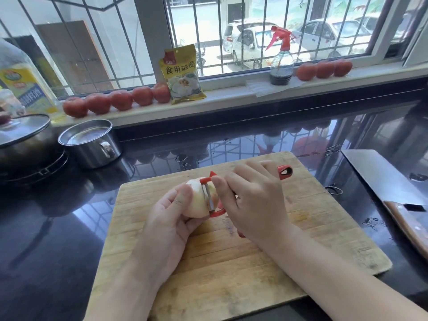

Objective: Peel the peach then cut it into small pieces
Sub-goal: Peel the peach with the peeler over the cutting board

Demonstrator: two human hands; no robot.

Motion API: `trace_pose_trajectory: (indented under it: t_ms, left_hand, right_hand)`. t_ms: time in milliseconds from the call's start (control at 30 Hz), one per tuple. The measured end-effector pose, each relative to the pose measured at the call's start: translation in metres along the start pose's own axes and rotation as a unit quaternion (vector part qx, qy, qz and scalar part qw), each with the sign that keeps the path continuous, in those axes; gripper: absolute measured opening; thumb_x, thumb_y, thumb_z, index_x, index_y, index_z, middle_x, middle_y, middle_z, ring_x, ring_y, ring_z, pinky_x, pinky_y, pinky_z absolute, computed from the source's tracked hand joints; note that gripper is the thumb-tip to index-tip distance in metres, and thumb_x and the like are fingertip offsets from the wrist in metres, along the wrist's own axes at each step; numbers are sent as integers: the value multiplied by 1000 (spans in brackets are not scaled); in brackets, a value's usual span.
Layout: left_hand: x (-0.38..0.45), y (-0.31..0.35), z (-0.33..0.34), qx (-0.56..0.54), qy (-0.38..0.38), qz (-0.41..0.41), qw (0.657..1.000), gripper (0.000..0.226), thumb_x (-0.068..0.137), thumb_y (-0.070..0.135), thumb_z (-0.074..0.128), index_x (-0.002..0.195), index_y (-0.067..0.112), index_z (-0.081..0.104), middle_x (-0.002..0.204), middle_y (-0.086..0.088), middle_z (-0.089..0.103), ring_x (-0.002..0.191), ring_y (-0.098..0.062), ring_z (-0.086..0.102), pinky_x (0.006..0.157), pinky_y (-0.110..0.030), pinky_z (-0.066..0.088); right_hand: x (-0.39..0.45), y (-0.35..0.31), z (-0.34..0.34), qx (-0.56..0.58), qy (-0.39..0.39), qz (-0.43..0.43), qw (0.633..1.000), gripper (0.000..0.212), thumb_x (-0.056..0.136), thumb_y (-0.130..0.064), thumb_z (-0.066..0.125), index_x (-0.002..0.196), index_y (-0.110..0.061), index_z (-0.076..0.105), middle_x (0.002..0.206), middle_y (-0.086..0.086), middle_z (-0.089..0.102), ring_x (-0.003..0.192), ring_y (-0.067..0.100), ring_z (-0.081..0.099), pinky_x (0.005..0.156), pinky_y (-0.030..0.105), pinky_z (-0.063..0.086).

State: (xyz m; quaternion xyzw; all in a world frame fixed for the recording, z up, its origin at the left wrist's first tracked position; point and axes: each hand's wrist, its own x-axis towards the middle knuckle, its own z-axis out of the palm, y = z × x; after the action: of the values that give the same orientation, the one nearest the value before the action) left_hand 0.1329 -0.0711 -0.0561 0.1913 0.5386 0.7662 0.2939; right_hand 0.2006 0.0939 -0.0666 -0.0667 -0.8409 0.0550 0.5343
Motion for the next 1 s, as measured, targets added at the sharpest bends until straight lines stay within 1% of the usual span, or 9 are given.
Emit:
trace_pose_trajectory:
  t_ms: [200, 300, 400, 433, 667, 733, 833, 900, 1000]
  left_hand:
    - [1, 2, -2, 9, 3, 5, 1000, 49, 94, 38, 60, 124, 1, 72, 127, -23, 70, 118, -35, 65, 103, -52, 48]
    - [-1, 2, -3, 21, -6, 14, 1000, 42, 95, 34, 62, 120, 2, 74, 124, -22, 71, 112, -31, 67, 93, -43, 53]
    - [-4, 1, -1, -14, -5, 1, 1000, 35, 94, 32, 59, 103, 7, 82, 110, -18, 76, 97, -27, 73, 74, -33, 61]
    - [-3, 1, 0, -24, -1, -1, 1000, 35, 93, 32, 57, 98, 9, 83, 107, -15, 77, 95, -26, 73, 74, -34, 62]
    - [0, 3, -1, -66, 41, -24, 997, 34, 97, 34, 55, 95, 18, 84, 116, -12, 75, 108, -28, 71, 93, -47, 57]
    - [1, 3, -2, -66, 43, -32, 996, 34, 98, 34, 57, 105, 13, 82, 122, -14, 73, 115, -30, 70, 99, -50, 55]
    - [2, 2, -4, -35, 15, -37, 999, 60, 89, 47, 76, 129, 4, 67, 131, -17, 70, 122, -32, 67, 102, -46, 57]
    - [2, 0, -6, -9, -15, -37, 999, 80, 75, 52, 88, 135, 5, 64, 133, -19, 68, 119, -30, 67, 101, -44, 57]
    - [2, -1, -4, 6, -46, -33, 998, 82, 72, 49, 91, 137, 7, 63, 134, -21, 67, 119, -31, 66, 104, -47, 52]
  right_hand:
    - [1, 6, 0, -15, -13, -6, 1000, 49, 106, -37, 52, 63, -17, 67, 62, -7, 56, 66, 18, 53, 73, 42, 40]
    - [0, 15, -2, -41, -16, -16, 999, 50, 105, -37, 53, 61, -18, 65, 61, -7, 56, 64, 17, 51, 73, 40, 39]
    - [6, 36, -5, -99, -41, 10, 994, 52, 105, -41, 52, 59, -21, 63, 58, -8, 54, 62, 16, 49, 73, 38, 35]
    - [7, 41, -6, -112, -44, 27, 992, 52, 105, -42, 51, 59, -21, 63, 57, -9, 54, 62, 15, 48, 73, 37, 35]
    - [3, 39, -1, -143, -44, 75, 986, 52, 106, -43, 46, 61, -22, 61, 58, -8, 54, 66, 19, 52, 77, 38, 35]
    - [3, 37, -1, -117, -55, 93, 987, 52, 105, -42, 44, 60, -22, 59, 58, -9, 53, 66, 19, 54, 76, 39, 36]
    - [3, 32, -2, 10, -55, 97, 994, 54, 106, -38, 44, 57, -18, 53, 55, -8, 49, 61, 17, 50, 71, 43, 42]
    - [3, 26, -4, 81, -57, 76, 992, 54, 106, -36, 46, 57, -15, 57, 57, -7, 51, 61, 17, 50, 69, 44, 43]
    - [3, 16, -5, 81, -63, 24, 994, 52, 106, -36, 49, 61, -15, 65, 60, -8, 54, 64, 16, 51, 73, 41, 41]
